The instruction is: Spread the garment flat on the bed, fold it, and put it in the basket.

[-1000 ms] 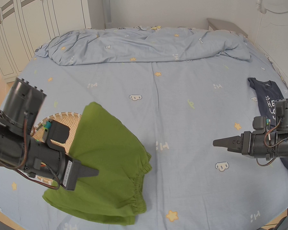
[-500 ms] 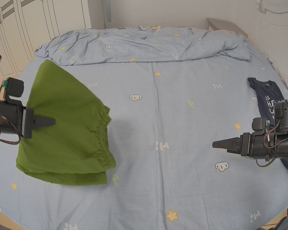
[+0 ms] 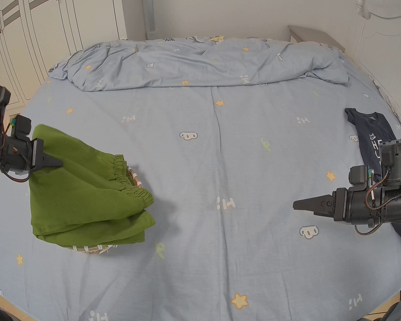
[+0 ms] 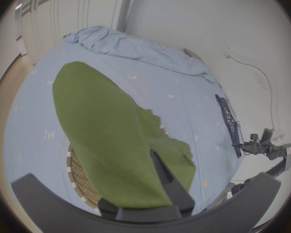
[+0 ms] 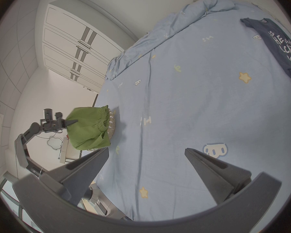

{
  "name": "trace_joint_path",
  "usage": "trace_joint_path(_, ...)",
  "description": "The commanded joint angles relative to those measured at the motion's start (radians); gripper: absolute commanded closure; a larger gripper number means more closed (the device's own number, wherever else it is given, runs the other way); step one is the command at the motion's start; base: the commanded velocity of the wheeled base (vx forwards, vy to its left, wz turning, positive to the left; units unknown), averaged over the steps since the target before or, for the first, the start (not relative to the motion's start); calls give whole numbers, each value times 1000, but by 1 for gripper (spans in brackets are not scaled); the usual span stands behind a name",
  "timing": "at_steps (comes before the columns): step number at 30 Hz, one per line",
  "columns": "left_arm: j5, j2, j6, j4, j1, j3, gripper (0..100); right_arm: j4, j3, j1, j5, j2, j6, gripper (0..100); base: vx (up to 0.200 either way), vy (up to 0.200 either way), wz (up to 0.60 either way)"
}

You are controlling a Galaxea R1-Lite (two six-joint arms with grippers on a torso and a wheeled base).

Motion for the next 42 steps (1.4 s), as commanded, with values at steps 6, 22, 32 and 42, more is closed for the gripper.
trace_joint_path(6,19,306,38,2,77,1,100,1,5,12,0,-7,0,0,0,0,0)
trace_joint_path(22,106,338,12,-32,14,-8,0,1,7,12,0,-3,0,0,0,0,0)
trace_joint_path(32,101,82,-35,-32,-8,42,0,-1,7,12,-1,-7,-1,0,0,0,0)
trace_joint_path(42,100,-433,-31,-32,-103,358,0,142,79,-38,-155,-277,-100,0,0,0,0)
